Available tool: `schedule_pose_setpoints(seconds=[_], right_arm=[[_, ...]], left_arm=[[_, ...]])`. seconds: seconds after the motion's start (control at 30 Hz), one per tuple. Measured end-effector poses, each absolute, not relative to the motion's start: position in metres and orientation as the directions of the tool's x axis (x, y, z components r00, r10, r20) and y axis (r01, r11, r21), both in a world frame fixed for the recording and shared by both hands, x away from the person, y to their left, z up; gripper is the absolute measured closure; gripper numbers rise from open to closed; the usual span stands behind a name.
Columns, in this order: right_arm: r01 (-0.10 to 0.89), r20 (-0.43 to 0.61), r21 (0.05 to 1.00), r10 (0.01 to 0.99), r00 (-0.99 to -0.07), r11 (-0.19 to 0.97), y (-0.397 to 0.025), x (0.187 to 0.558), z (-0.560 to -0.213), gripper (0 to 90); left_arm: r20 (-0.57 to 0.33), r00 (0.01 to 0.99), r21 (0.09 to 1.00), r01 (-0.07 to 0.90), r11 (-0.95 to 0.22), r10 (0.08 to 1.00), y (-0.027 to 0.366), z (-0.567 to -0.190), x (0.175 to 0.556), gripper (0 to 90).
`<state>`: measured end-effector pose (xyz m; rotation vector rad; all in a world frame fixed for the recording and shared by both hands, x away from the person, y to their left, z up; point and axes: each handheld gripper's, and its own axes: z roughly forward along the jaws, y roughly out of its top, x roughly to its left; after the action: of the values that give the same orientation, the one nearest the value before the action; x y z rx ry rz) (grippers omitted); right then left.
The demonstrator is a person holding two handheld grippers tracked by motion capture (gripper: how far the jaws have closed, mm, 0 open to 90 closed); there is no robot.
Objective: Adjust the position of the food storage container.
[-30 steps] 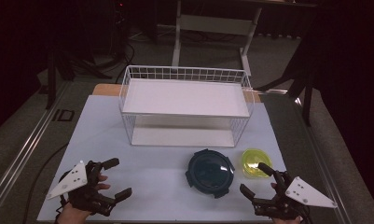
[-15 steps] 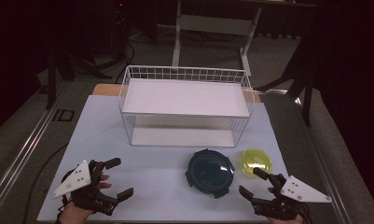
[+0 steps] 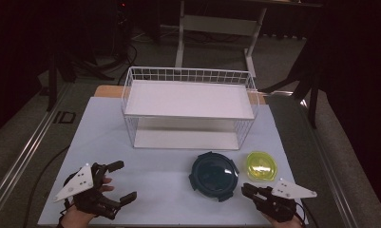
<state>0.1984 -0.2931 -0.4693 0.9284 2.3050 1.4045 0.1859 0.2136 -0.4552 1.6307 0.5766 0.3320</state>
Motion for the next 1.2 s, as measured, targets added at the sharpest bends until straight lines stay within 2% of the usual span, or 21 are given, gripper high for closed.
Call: schedule_pose_setpoints(seconds=[0.03, 0.07, 0.6, 1.2], right_arm=[[0.375, 0.085, 0.871, 0.654, -0.752, 0.318, -0.293, 0.198, -0.469, 81.5], [0.387, 0.077, 0.856, 0.655, -0.752, 0.343, -0.292, 0.201, -0.474, 89.5], [0.432, 0.092, 0.808, 0.639, -0.764, 0.401, -0.281, 0.217, -0.494, 89.8], [0.445, 0.118, 0.804, 0.628, -0.769, 0.394, -0.273, 0.221, -0.495, 90.0]], left_arm=[[-0.114, 0.830, 0.982, 0.176, -0.063, 0.545, 0.213, -0.455, 0.186, 0.0], [-0.112, 0.831, 0.982, 0.177, -0.068, 0.544, 0.213, -0.456, 0.186, 0.0], [-0.111, 0.836, 0.981, 0.178, -0.074, 0.538, 0.212, -0.457, 0.186, 0.0], [-0.115, 0.843, 0.980, 0.182, -0.078, 0.526, 0.209, -0.458, 0.187, 0.0]])
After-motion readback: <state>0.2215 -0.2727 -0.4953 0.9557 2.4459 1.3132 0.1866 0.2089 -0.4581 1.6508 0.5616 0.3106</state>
